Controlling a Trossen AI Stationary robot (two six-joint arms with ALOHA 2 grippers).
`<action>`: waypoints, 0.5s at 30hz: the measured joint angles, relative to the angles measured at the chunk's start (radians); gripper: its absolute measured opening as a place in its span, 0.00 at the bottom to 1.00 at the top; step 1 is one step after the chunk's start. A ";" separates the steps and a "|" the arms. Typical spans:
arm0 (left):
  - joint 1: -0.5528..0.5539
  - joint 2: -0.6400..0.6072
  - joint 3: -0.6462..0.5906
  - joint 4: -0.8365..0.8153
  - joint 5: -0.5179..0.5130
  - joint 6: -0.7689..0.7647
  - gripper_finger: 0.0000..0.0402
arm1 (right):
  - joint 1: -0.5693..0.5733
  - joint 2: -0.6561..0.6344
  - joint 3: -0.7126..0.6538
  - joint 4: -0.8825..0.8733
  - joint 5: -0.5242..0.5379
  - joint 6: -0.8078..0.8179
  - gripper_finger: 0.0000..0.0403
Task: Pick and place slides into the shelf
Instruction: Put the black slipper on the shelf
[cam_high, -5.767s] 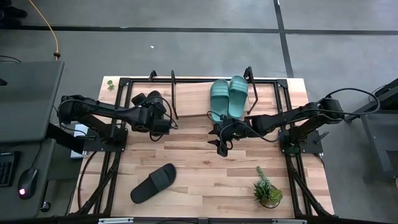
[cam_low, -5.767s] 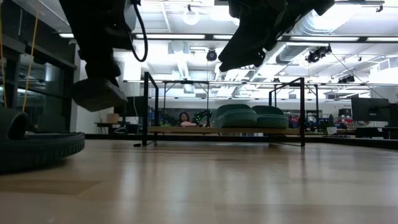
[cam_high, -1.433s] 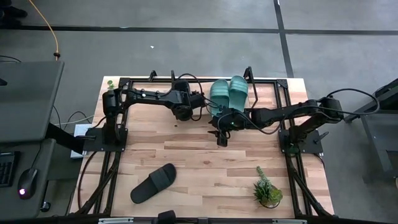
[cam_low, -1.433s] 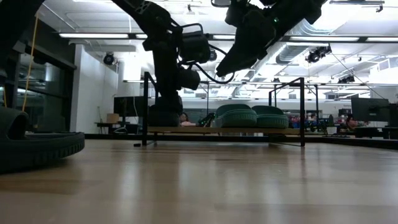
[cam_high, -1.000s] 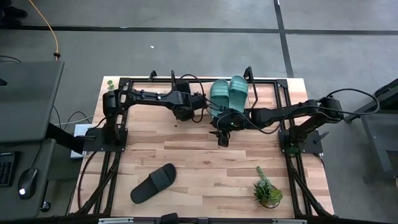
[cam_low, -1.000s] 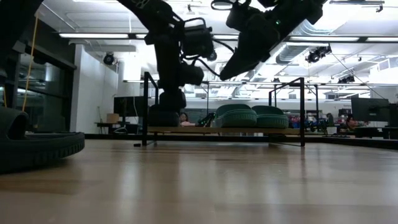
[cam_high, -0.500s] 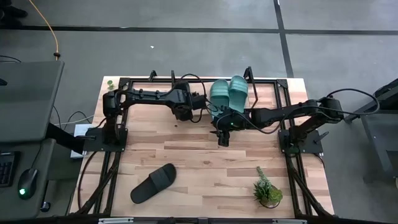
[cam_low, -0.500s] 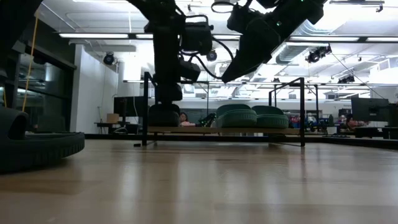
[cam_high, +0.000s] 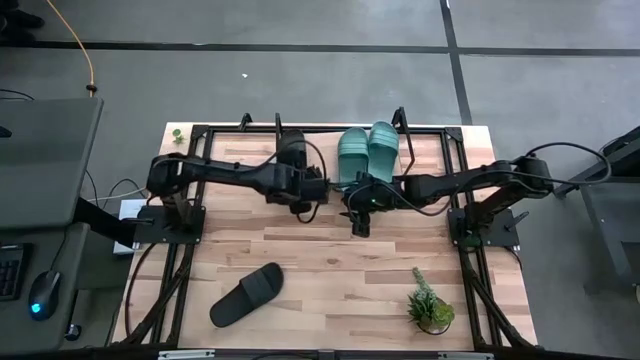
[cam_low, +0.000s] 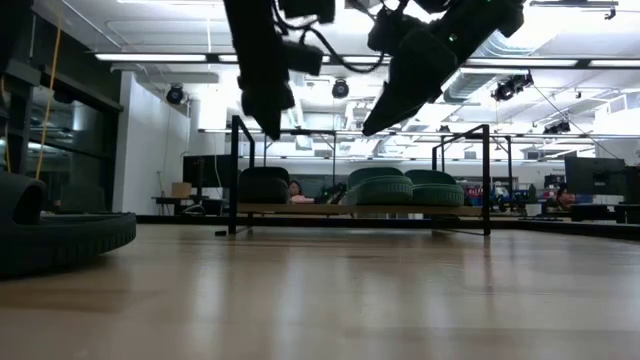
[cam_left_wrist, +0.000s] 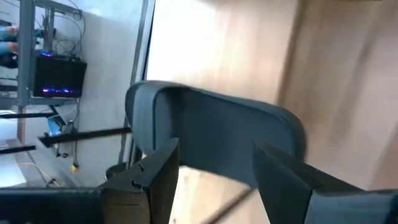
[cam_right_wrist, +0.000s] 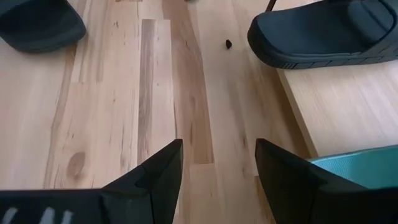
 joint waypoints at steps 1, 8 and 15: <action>-0.015 -0.007 0.000 -0.018 0.000 -0.023 0.46 | 0.001 -0.004 0.000 -0.003 0.000 0.006 0.48; -0.126 -0.026 0.001 -0.176 -0.014 -0.224 0.46 | 0.016 -0.038 0.000 -0.042 -0.017 0.052 0.48; -0.249 -0.025 0.000 -0.328 -0.028 -0.441 0.46 | 0.046 -0.039 0.000 -0.029 -0.018 0.095 0.48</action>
